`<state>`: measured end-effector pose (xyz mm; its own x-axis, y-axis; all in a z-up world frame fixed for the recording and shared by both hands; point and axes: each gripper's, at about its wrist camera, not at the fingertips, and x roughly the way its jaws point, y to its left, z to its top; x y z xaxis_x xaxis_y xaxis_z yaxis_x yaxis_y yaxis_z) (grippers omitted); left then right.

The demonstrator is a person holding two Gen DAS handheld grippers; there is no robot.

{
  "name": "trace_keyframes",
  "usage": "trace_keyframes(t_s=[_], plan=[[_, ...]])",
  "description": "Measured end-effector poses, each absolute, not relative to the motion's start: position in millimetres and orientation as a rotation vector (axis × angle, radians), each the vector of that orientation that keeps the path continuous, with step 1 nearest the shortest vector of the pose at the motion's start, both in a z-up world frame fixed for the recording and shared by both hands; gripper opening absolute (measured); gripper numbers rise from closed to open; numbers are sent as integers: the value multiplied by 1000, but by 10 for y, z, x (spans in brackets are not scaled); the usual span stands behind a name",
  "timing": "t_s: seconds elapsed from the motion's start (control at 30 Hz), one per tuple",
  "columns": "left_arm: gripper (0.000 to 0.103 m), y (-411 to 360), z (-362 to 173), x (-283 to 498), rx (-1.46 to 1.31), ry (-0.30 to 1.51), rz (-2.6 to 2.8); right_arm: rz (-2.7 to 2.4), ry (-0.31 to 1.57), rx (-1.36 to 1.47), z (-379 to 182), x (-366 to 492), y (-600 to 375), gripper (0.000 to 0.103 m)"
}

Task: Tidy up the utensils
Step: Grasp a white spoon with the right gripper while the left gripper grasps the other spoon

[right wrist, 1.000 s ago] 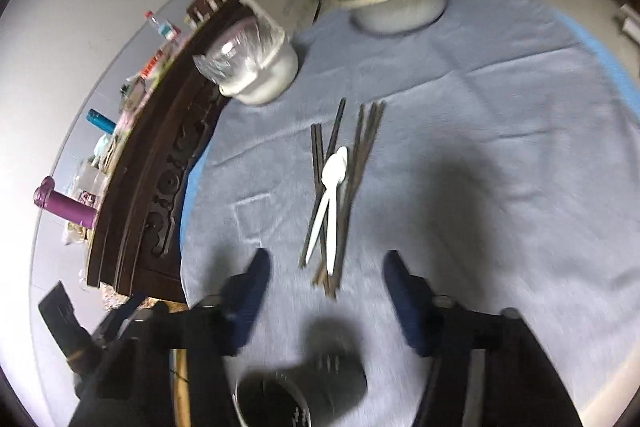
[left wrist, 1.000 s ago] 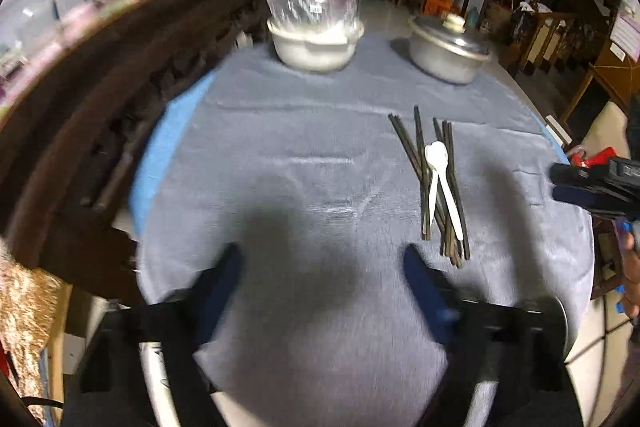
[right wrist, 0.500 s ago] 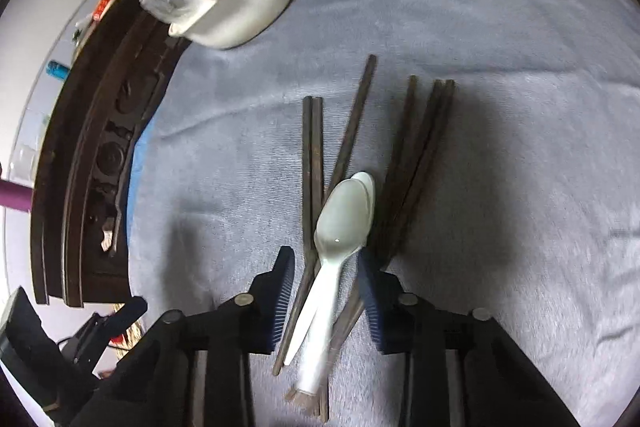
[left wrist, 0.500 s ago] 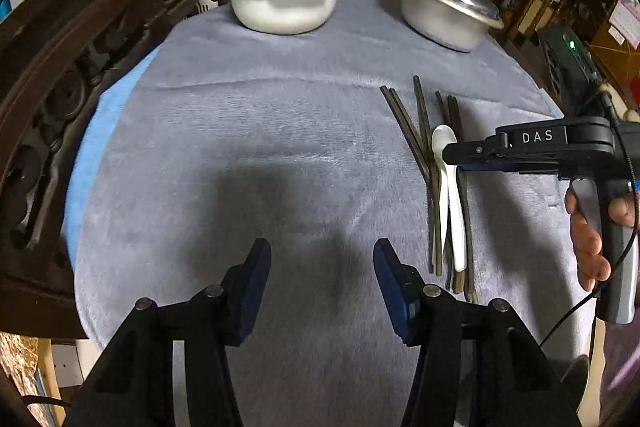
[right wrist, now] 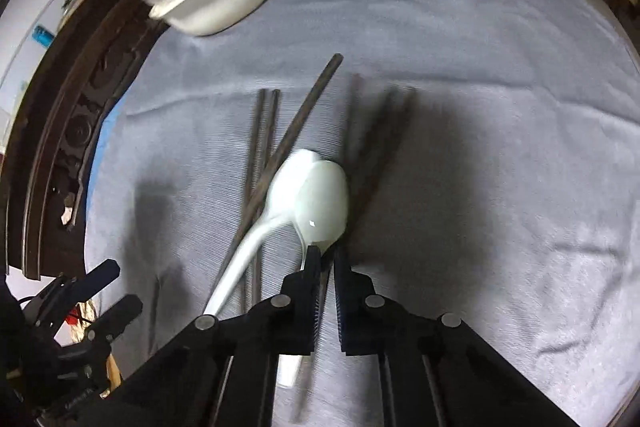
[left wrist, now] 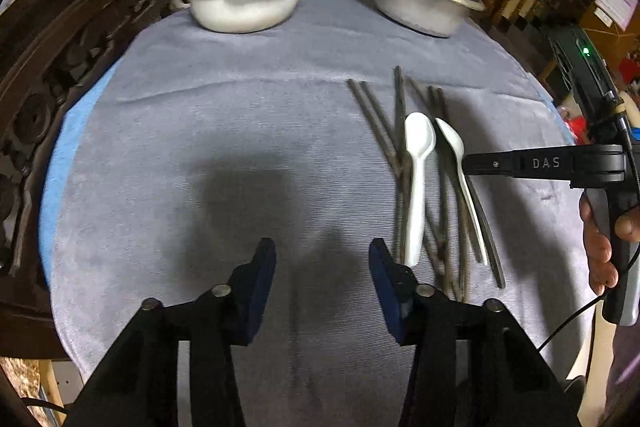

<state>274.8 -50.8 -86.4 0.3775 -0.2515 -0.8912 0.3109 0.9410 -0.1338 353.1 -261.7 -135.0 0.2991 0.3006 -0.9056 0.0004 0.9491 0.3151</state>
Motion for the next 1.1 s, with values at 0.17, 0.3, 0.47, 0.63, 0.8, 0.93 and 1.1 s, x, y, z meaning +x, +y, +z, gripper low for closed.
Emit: trace_keyframes(t_s=[0.17, 0.3, 0.47, 0.63, 0.8, 0.93, 1.1], plan=[[47, -772, -913, 2806, 40, 1154, -461, 242, 1207, 348, -1233, 3398, -2830, 11], [47, -936, -1009, 2853, 55, 1168, -481, 246, 1170, 353, -1105, 3382, -2828, 47], [28, -932, -1184, 2895, -11, 1212, -513, 236, 1147, 338, -1139, 3555, -2672, 67], [8, -861, -1238, 2829, -73, 1214, -572, 223, 1221, 277, -1389, 3707, -2488, 38], [5, -763, -1220, 2724, -83, 1197, -586, 197, 1201, 243, -1405, 3628, -2483, 12], [5, -617, -1224, 2534, -97, 1205, -611, 212, 1167, 264, -1338, 3433, -2621, 12], [5, -515, -1199, 2445, -57, 1211, -633, 208, 1131, 299, -1278, 3167, -2875, 12]])
